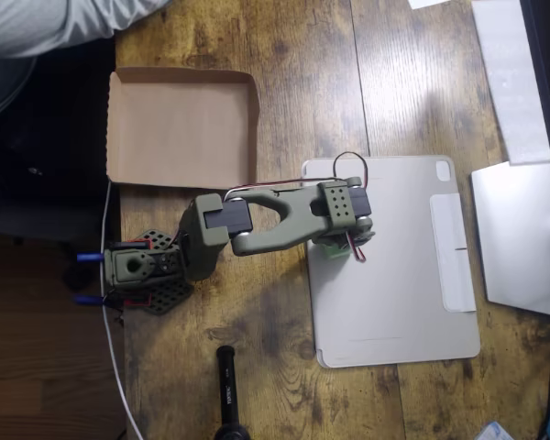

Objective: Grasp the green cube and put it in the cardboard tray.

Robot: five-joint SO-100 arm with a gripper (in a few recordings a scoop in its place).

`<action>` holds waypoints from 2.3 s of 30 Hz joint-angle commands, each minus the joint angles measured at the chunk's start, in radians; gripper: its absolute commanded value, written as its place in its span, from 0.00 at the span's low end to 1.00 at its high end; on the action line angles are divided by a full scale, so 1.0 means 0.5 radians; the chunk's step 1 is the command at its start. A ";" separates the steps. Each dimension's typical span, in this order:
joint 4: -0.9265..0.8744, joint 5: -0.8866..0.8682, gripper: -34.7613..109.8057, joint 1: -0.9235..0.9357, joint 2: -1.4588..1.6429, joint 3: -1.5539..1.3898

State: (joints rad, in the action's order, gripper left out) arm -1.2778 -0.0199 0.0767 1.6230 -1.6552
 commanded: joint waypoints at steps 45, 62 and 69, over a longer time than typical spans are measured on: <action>-0.411 -0.279 0.31 -0.445 0.227 0.163; -0.816 -0.847 0.31 -1.752 0.709 0.150; -0.804 -0.994 0.30 -2.102 0.730 0.089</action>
State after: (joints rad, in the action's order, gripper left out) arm -1.6705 -0.4909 -0.9066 1.9297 -1.5923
